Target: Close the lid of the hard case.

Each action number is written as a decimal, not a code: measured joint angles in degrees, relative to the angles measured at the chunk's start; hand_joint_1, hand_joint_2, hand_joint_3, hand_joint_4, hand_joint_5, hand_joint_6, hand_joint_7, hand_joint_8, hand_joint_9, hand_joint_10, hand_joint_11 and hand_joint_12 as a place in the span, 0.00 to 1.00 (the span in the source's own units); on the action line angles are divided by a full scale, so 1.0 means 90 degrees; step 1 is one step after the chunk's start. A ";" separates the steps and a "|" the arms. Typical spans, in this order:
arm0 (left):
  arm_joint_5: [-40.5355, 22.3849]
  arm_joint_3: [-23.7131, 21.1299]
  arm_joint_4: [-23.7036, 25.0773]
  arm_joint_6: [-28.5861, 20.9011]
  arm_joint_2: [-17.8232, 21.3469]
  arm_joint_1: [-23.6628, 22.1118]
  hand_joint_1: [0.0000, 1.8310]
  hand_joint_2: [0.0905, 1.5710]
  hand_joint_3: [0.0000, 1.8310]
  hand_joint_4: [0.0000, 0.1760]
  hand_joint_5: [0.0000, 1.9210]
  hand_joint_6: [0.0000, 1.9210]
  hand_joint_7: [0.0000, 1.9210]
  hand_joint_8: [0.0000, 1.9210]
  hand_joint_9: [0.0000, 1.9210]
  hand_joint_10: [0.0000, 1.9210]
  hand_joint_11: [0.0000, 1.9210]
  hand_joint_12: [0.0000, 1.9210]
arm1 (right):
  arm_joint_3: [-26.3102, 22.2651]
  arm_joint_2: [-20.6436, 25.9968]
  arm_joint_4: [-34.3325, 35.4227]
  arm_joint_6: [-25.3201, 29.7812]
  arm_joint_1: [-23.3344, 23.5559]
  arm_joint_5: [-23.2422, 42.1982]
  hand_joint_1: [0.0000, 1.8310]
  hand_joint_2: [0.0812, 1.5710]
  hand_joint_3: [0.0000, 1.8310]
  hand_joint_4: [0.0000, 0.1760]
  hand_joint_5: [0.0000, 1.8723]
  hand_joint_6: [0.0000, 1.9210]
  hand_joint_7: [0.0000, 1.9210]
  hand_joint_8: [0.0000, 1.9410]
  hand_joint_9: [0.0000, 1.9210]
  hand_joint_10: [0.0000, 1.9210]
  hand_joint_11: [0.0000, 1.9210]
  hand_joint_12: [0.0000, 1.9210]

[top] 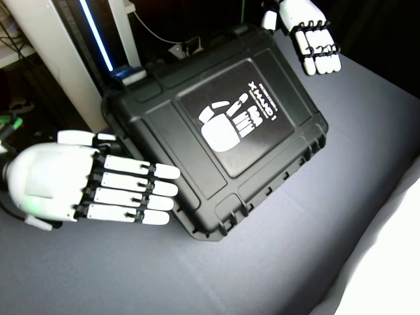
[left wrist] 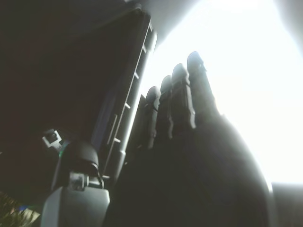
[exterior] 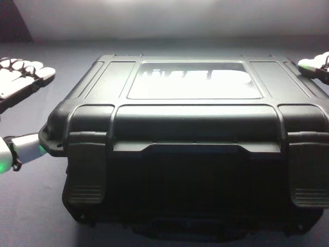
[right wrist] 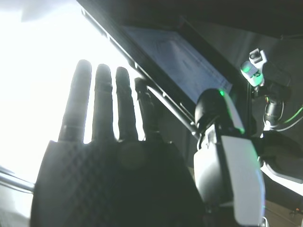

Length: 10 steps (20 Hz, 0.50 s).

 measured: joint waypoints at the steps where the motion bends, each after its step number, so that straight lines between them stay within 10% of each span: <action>1: -0.0163 -0.0019 -0.0039 0.0000 0.0012 0.0148 0.00 0.80 0.00 0.00 0.04 0.00 0.00 0.00 0.02 0.00 0.04 0.04 | -0.0007 0.0002 0.0019 0.0000 -0.0005 0.0000 0.07 0.82 0.00 0.00 0.08 0.00 0.08 0.00 0.08 0.00 0.08 0.02; 10: -0.1343 -0.0226 -0.1168 -0.0121 0.0100 0.1399 0.00 0.83 0.00 0.00 0.04 0.00 0.04 0.00 0.04 0.00 0.03 0.06 | -0.0153 0.0085 0.0515 -0.0022 -0.0447 0.0068 0.10 0.82 0.00 0.00 0.08 0.00 0.10 0.00 0.09 0.00 0.08 0.02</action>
